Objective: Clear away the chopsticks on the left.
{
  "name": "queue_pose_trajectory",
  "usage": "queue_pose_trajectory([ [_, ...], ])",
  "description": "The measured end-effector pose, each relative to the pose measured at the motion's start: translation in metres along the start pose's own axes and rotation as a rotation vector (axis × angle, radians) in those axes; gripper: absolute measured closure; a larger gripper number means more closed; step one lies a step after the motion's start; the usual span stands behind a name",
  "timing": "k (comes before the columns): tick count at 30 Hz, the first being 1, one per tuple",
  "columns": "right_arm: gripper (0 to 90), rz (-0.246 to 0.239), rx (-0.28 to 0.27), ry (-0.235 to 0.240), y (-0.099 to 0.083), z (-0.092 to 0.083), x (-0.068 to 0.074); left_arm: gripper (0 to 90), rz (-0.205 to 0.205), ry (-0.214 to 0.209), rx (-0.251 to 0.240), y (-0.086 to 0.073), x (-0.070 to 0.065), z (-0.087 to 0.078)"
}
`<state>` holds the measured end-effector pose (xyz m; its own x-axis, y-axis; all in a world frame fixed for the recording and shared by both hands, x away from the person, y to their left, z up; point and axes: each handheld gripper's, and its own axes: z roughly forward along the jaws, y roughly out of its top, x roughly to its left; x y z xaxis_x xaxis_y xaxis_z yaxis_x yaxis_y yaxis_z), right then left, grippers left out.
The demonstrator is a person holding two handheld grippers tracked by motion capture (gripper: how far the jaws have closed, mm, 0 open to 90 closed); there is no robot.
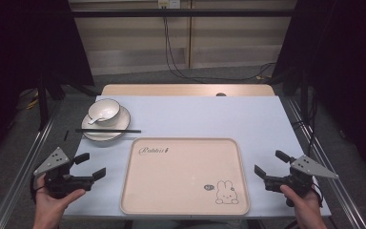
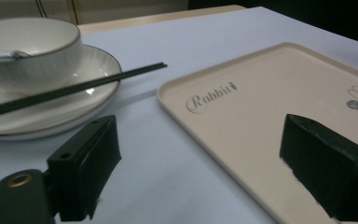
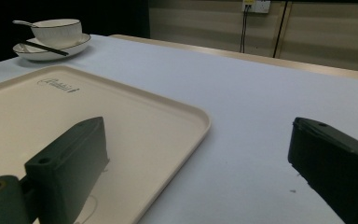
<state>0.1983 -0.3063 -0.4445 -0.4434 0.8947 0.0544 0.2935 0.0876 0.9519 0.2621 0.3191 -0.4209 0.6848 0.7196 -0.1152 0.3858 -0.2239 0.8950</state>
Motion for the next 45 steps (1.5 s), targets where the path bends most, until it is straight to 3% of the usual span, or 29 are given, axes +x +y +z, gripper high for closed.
queue_pose_trajectory([
  [1, 4.7, -0.002, 0.001, 0.0, 0.0, 0.0, 0.0, 16.0, -0.019, -0.015, -0.024, 0.003, 0.01, -0.001],
  [3, 4.8, -0.001, -0.002, 0.005, 0.0, 0.0, 0.0, 15.9, 0.001, -0.011, -0.03, 0.008, 0.019, -0.001],
  [6, 4.8, -0.001, -0.001, 0.007, 0.0, 0.0, 0.0, 16.2, -0.008, -0.018, -0.04, 0.012, 0.028, 0.0],
  [9, 4.9, -0.006, -0.008, 0.011, 0.001, 0.0, 0.001, 14.0, -0.005, -0.031, -0.011, 0.018, 0.043, 0.007],
  [12, 5.0, -0.007, -0.005, 0.008, 0.0, 0.0, 0.001, 11.4, 0.001, -0.033, 0.01, 0.022, 0.05, 0.011],
  [16, 5.1, -0.009, -0.007, 0.01, 0.001, -0.001, 0.001, 6.4, 0.029, -0.05, 0.042, 0.025, 0.061, 0.021],
  [17, 5.2, -0.011, -0.006, 0.015, 0.001, -0.001, 0.001, 6.6, 0.049, -0.065, 0.074, 0.024, 0.066, 0.029],
  [21, 5.3, -0.012, -0.007, 0.021, 0.001, 0.0, 0.002, 6.0, 0.075, -0.057, 0.136, 0.025, 0.078, 0.043],
  [24, 5.4, -0.014, -0.009, 0.02, 0.001, 0.0, 0.001, 7.0, 0.091, -0.034, 0.143, 0.024, 0.084, 0.05],
  [30, 5.7, -0.014, -0.007, 0.023, 0.001, 0.0, 0.002, 15.5, 0.071, 0.001, 0.165, 0.021, 0.103, 0.065],
  [34, 5.7, -0.016, -0.007, 0.024, 0.001, 0.0, 0.002, 24.2, 0.085, -0.005, 0.184, 0.022, 0.111, 0.072],
  [36, 5.7, -0.018, -0.007, 0.026, 0.001, 0.0, 0.002, 27.9, 0.119, -0.005, 0.219, 0.024, 0.112, 0.077],
  [37, 5.8, -0.016, -0.002, 0.027, 0.001, 0.0, 0.002, 30.7, 0.119, -0.022, 0.221, 0.025, 0.113, 0.079],
  [38, 5.8, -0.019, 0.0, 0.026, 0.0, 0.001, 0.002, 35.7, 0.145, -0.021, 0.22, 0.025, 0.114, 0.079],
  [40, 5.8, -0.016, -0.001, 0.03, 0.0, 0.0, 0.002, 37.2, 0.13, -0.01, 0.221, 0.027, 0.117, 0.081],
  [45, 5.8, -0.015, 0.001, 0.031, 0.0, 0.001, 0.002, 46.5, 0.142, 0.007, 0.223, 0.029, 0.123, 0.084],
])
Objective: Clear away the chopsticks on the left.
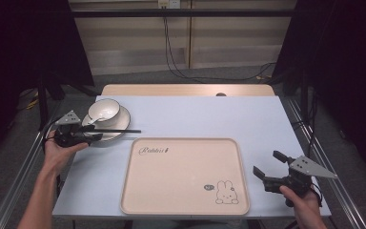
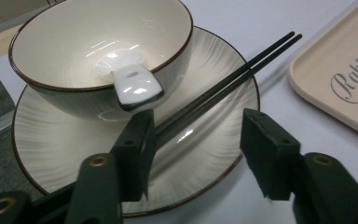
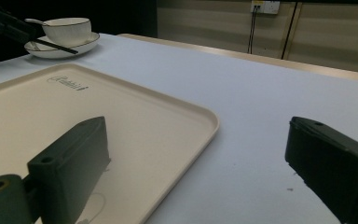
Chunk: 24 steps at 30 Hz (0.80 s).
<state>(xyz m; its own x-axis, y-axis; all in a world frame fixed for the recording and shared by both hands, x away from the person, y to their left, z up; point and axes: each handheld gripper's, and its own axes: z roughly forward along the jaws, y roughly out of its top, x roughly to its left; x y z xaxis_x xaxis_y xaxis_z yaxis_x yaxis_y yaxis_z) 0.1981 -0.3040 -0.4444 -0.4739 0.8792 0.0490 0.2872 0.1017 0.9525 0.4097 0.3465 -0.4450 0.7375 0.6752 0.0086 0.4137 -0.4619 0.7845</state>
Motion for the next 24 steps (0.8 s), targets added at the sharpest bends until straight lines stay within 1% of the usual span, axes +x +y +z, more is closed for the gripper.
queue_pose_trajectory([
  [2, 6.0, -0.003, 0.003, 0.0, 0.0, 0.0, 0.0, 47.1, 0.017, -0.003, -0.005, 0.0, 0.005, 0.004],
  [3, 6.0, -0.003, 0.003, 0.0, 0.0, 0.0, 0.0, 47.8, 0.017, -0.003, -0.005, 0.0, 0.005, 0.004],
  [4, 6.0, -0.005, 0.003, 0.002, 0.0, 0.001, 0.0, 48.6, 0.003, 0.0, 0.0, -0.001, 0.005, 0.008],
  [5, 6.0, -0.004, 0.003, 0.003, 0.0, 0.001, 0.0, 50.2, 0.018, 0.008, 0.01, -0.001, 0.007, 0.009],
  [7, 6.0, -0.005, 0.003, 0.003, 0.0, 0.001, -0.001, 50.5, 0.018, 0.011, 0.009, -0.001, 0.007, 0.01],
  [8, 6.0, -0.003, 0.003, 0.002, 0.0, 0.001, -0.001, 53.0, 0.027, 0.006, 0.016, 0.0, 0.008, 0.012],
  [9, 6.0, -0.003, 0.003, 0.002, 0.0, 0.001, -0.001, 53.0, 0.027, 0.006, 0.016, 0.0, 0.008, 0.012],
  [12, 6.1, -0.002, 0.002, 0.003, 0.0, 0.0, -0.001, 53.6, 0.029, 0.001, 0.038, 0.002, 0.009, 0.016],
  [14, 6.2, -0.002, 0.001, 0.002, 0.0, 0.0, -0.001, 54.5, 0.022, -0.006, 0.041, 0.002, 0.008, 0.017],
  [15, 6.3, 0.0, 0.003, 0.004, 0.0, 0.0, -0.001, 54.9, 0.033, 0.007, 0.046, 0.002, 0.008, 0.019],
  [17, 6.3, 0.0, 0.003, 0.005, 0.0, 0.0, -0.001, 55.7, 0.038, 0.0, 0.049, 0.002, 0.007, 0.02],
  [18, 6.3, 0.0, 0.001, 0.002, 0.0, 0.001, 0.0, 57.5, 0.049, -0.003, 0.057, 0.002, 0.007, 0.021],
  [19, 6.2, 0.001, 0.005, 0.007, 0.0, 0.001, -0.001, 61.2, 0.053, -0.006, 0.07, 0.002, 0.006, 0.023],
  [20, 6.2, 0.002, 0.005, 0.009, 0.0, 0.001, -0.001, 62.5, 0.063, -0.014, 0.073, 0.002, 0.007, 0.023],
  [24, 6.2, 0.002, 0.004, 0.007, 0.0, 0.001, -0.001, 66.9, 0.069, -0.018, 0.072, 0.004, 0.005, 0.023],
])
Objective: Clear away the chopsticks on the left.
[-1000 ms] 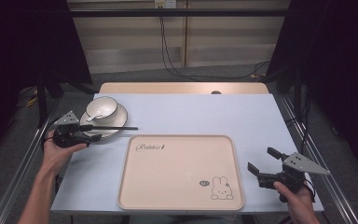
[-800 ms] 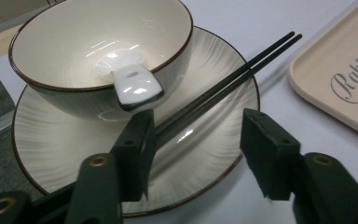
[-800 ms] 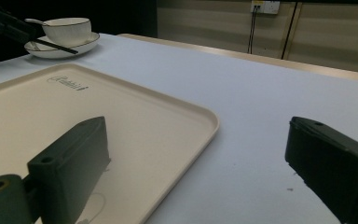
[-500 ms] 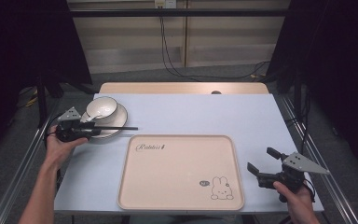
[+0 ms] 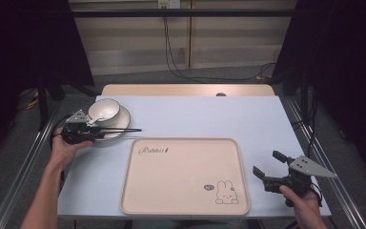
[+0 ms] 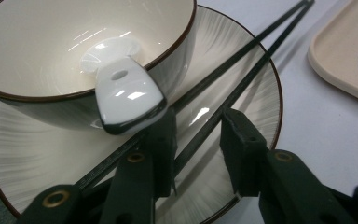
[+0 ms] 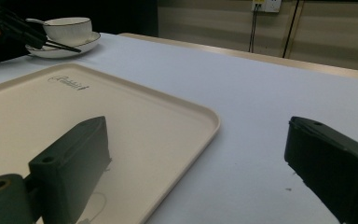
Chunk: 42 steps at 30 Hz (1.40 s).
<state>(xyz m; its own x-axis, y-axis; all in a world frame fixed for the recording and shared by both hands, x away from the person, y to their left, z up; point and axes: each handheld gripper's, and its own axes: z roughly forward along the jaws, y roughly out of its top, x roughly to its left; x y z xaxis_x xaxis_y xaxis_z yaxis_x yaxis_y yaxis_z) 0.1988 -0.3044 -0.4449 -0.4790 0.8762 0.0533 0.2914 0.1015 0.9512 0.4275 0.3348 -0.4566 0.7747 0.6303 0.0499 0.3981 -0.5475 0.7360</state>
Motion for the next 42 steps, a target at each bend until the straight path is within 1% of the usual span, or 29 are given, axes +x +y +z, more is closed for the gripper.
queue_pose_trajectory([
  [1, 6.3, 0.002, -0.003, 0.0, 0.0, 0.0, 0.0, 69.3, 0.011, -0.008, 0.016, 0.001, -0.001, 0.0],
  [2, 6.2, 0.001, -0.001, -0.002, 0.0, 0.0, 0.0, 70.3, 0.005, -0.017, 0.02, 0.001, -0.001, 0.0],
  [4, 6.3, 0.003, 0.001, -0.002, 0.0, 0.0, 0.0, 70.9, -0.002, -0.022, 0.019, 0.002, 0.0, 0.001],
  [5, 6.3, 0.002, 0.002, -0.003, 0.0, 0.0, 0.0, 72.9, -0.001, -0.024, 0.025, 0.002, 0.0, 0.0],
  [6, 6.3, 0.003, 0.002, -0.006, 0.0, 0.001, 0.0, 73.8, -0.001, -0.047, 0.029, 0.003, -0.001, 0.001],
  [7, 6.2, 0.001, 0.001, -0.001, 0.0, 0.0, 0.0, 74.7, -0.002, -0.051, 0.027, 0.003, -0.002, 0.001],
  [10, 6.3, 0.004, 0.003, -0.005, 0.0, 0.001, 0.0, 81.0, 0.007, -0.056, 0.041, 0.004, -0.001, -0.001],
  [12, 6.2, 0.004, 0.003, -0.005, 0.0, 0.0, 0.0, 84.4, 0.008, -0.076, 0.05, 0.004, -0.001, 0.0],
  [14, 6.2, 0.004, 0.003, -0.004, 0.0, 0.0, 0.0, 85.3, 0.005, -0.083, 0.056, 0.003, -0.001, -0.001],
  [16, 6.3, 0.004, 0.003, -0.006, 0.0, 0.001, 0.0, 85.7, -0.002, -0.086, 0.047, 0.003, -0.002, 0.0],
  [18, 6.2, 0.004, 0.003, -0.006, 0.0, 0.001, 0.0, 85.9, -0.014, -0.099, 0.056, 0.003, -0.003, -0.001],
  [21, 6.3, 0.003, 0.003, -0.008, 0.0, 0.001, 0.0, 86.0, -0.021, -0.102, 0.061, 0.004, -0.003, -0.003],
  [22, 6.2, 0.002, 0.003, -0.008, 0.0, 0.001, 0.0, 86.0, -0.036, -0.102, 0.052, 0.004, -0.005, -0.005],
  [23, 6.2, 0.002, 0.003, -0.008, 0.0, 0.001, 0.0, 86.0, -0.036, -0.102, 0.052, 0.004, -0.005, -0.005],
  [24, 6.2, 0.004, 0.003, -0.008, 0.0, 0.001, 0.0, 86.0, -0.048, -0.112, 0.039, 0.005, -0.005, -0.007],
  [26, 6.3, 0.004, 0.003, -0.008, 0.0, 0.001, 0.0, 86.0, -0.047, -0.112, 0.036, 0.006, -0.006, -0.008],
  [27, 6.3, 0.006, 0.003, -0.006, 0.0, 0.001, 0.0, 86.0, -0.06, -0.11, 0.036, 0.007, -0.008, -0.01],
  [28, 6.3, 0.002, 0.001, -0.004, 0.0, 0.0, 0.0, 86.1, -0.062, -0.116, 0.028, 0.008, -0.008, -0.012],
  [29, 6.2, 0.001, 0.001, -0.004, 0.0, 0.0, 0.0, 86.0, -0.078, -0.113, 0.023, 0.01, -0.01, -0.016],
  [31, 6.3, 0.001, -0.002, -0.001, 0.0, 0.0, 0.0, 86.1, -0.094, -0.107, 0.02, 0.011, -0.012, -0.02],
  [32, 6.2, 0.001, -0.003, -0.001, 0.0, 0.0, 0.0, 86.0, -0.103, -0.117, 0.012, 0.011, -0.013, -0.022],
  [33, 6.2, 0.001, -0.003, -0.001, 0.0, 0.0, 0.0, 86.0, -0.103, -0.117, 0.012, 0.011, -0.013, -0.022],
  [34, 6.2, 0.004, -0.004, -0.002, 0.0, 0.0, 0.0, 86.0, -0.109, -0.115, 0.005, 0.012, -0.016, -0.026],
  [36, 6.2, 0.004, -0.004, -0.002, 0.0, 0.0, 0.0, 86.0, -0.113, -0.113, -0.001, 0.012, -0.018, -0.028],
  [37, 6.3, 0.004, -0.004, -0.003, 0.0, 0.0, 0.0, 86.0, -0.114, -0.119, -0.008, 0.013, -0.019, -0.03],
  [38, 6.3, 0.006, -0.004, -0.005, 0.0, 0.0, 0.0, 86.0, -0.137, -0.122, -0.017, 0.014, -0.023, -0.034],
  [39, 6.3, 0.006, -0.004, -0.005, 0.0, 0.0, 0.0, 86.0, -0.137, -0.122, -0.017, 0.014, -0.023, -0.034],
  [41, 6.2, 0.007, -0.005, -0.006, 0.0, 0.0, 0.0, 85.9, -0.158, -0.129, -0.022, 0.014, -0.029, -0.039],
  [42, 6.3, 0.006, -0.005, -0.006, 0.0, 0.0, 0.0, 85.9, -0.163, -0.119, -0.016, 0.014, -0.032, -0.041],
])
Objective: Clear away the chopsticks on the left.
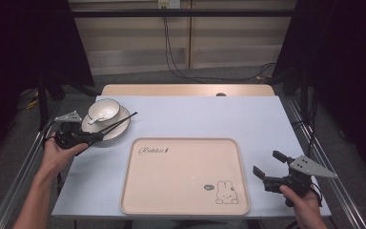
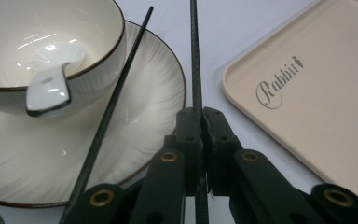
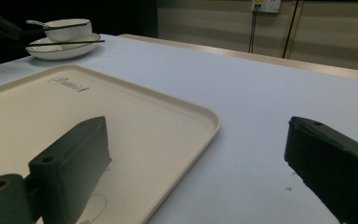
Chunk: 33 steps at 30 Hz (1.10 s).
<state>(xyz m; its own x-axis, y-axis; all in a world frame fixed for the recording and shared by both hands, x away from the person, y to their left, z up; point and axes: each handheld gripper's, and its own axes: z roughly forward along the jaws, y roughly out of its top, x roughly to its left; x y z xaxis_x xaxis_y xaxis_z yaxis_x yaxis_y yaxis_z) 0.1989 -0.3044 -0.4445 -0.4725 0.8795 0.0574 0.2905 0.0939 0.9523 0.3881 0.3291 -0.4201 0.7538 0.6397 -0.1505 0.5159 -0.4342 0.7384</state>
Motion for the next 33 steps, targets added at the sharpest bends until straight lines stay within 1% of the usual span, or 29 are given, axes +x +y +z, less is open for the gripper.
queue_pose_trajectory([
  [1, 6.3, 0.0, 0.0, 0.0, 0.0, 0.0, 0.0, 85.9, 0.0, 0.0, 0.0, 0.0, 0.0, 0.0],
  [2, 6.4, 0.001, 0.001, 0.002, 0.0, 0.0, 0.0, 85.9, -0.016, -0.017, -0.002, -0.001, -0.004, -0.002],
  [3, 6.4, 0.0, 0.001, 0.002, 0.0, 0.0, 0.0, 85.9, -0.021, -0.009, -0.006, -0.003, -0.008, -0.002],
  [5, 6.4, 0.0, 0.004, 0.004, 0.0, 0.0, 0.001, 85.9, -0.035, -0.028, -0.003, -0.004, -0.013, -0.005],
  [7, 6.4, -0.001, 0.004, 0.004, 0.0, 0.0, 0.001, 85.9, -0.043, -0.024, -0.01, -0.006, -0.016, -0.007],
  [8, 6.4, 0.001, 0.003, 0.007, 0.0, 0.0, 0.001, 86.0, -0.063, -0.037, -0.021, -0.008, -0.021, -0.011],
  [9, 6.4, 0.0, 0.002, 0.004, 0.0, 0.0, 0.001, 85.9, -0.063, -0.037, -0.021, -0.008, -0.021, -0.011],
  [10, 6.4, -0.006, 0.003, 0.006, 0.0, 0.0, 0.001, 86.0, -0.07, -0.025, -0.019, -0.009, -0.027, -0.014],
  [11, 6.4, -0.006, 0.003, 0.008, 0.0, 0.001, 0.001, 86.0, -0.07, -0.025, -0.019, -0.009, -0.027, -0.014],
  [12, 6.4, -0.005, 0.002, 0.008, 0.0, 0.001, 0.001, 85.9, -0.081, -0.024, -0.035, -0.011, -0.033, -0.016],
  [13, 6.4, -0.004, 0.001, 0.005, 0.0, 0.001, 0.002, 86.0, -0.081, -0.024, -0.035, -0.011, -0.033, -0.016],
  [14, 6.4, -0.005, 0.002, 0.007, 0.0, 0.001, 0.001, 86.0, -0.095, -0.024, -0.042, -0.014, -0.038, -0.017],
  [17, 6.4, -0.004, 0.002, 0.009, 0.0, 0.001, 0.001, 85.9, -0.109, -0.018, -0.047, -0.017, -0.043, -0.018],
  [18, 6.4, 0.0, 0.001, 0.008, 0.0, 0.001, 0.001, 85.9, -0.12, -0.021, -0.06, -0.019, -0.048, -0.021],
  [19, 6.4, 0.0, 0.0, 0.009, 0.0, 0.001, 0.001, 85.9, -0.12, -0.021, -0.06, -0.019, -0.048, -0.021],
  [20, 6.4, 0.0, 0.0, 0.009, 0.0, 0.001, 0.001, 85.9, -0.126, -0.029, -0.079, -0.021, -0.053, -0.024],
  [21, 6.4, 0.0, 0.001, 0.008, 0.001, 0.001, 0.002, 85.8, -0.125, -0.031, -0.084, -0.021, -0.055, -0.025],
  [22, 6.4, -0.002, 0.002, 0.011, 0.0, 0.001, 0.002, 85.8, -0.141, -0.018, -0.082, -0.022, -0.061, -0.027],
  [23, 6.4, -0.002, 0.002, 0.011, 0.0, 0.001, 0.002, 85.8, -0.141, -0.018, -0.082, -0.022, -0.061, -0.027],
  [24, 6.4, -0.002, 0.003, 0.01, 0.001, 0.001, 0.002, 85.8, -0.155, -0.009, -0.089, -0.024, -0.066, -0.029],
  [25, 6.4, -0.002, 0.003, 0.01, 0.001, 0.001, 0.002, 85.9, -0.155, -0.009, -0.089, -0.024, -0.066, -0.029],
  [26, 6.6, -0.003, 0.004, 0.009, 0.001, 0.001, 0.002, 85.9, -0.155, -0.017, -0.088, -0.024, -0.07, -0.029],
  [27, 6.7, -0.012, 0.006, 0.005, 0.001, 0.001, 0.002, 85.8, -0.165, -0.011, -0.087, -0.025, -0.073, -0.03],
  [28, 6.7, -0.008, 0.011, 0.009, 0.0, 0.002, 0.003, 85.9, -0.18, 0.012, -0.093, -0.026, -0.078, -0.03],
  [29, 6.7, -0.007, 0.01, 0.01, 0.0, 0.002, 0.003, 86.0, -0.19, 0.005, -0.092, -0.027, -0.086, -0.029],
  [30, 6.7, -0.007, 0.009, 0.011, 0.001, 0.002, 0.003, 86.0, -0.217, 0.023, -0.079, -0.028, -0.09, -0.028],
  [31, 6.7, -0.007, 0.009, 0.011, 0.001, 0.002, 0.003, 86.1, -0.217, 0.023, -0.079, -0.028, -0.09, -0.028],
  [32, 6.7, -0.009, 0.009, 0.013, 0.001, 0.002, 0.003, 86.1, -0.217, 0.029, -0.065, -0.028, -0.099, -0.024],
  [33, 6.7, -0.01, 0.008, 0.013, 0.001, 0.002, 0.003, 86.1, -0.233, 0.034, -0.067, -0.029, -0.104, -0.022],
])
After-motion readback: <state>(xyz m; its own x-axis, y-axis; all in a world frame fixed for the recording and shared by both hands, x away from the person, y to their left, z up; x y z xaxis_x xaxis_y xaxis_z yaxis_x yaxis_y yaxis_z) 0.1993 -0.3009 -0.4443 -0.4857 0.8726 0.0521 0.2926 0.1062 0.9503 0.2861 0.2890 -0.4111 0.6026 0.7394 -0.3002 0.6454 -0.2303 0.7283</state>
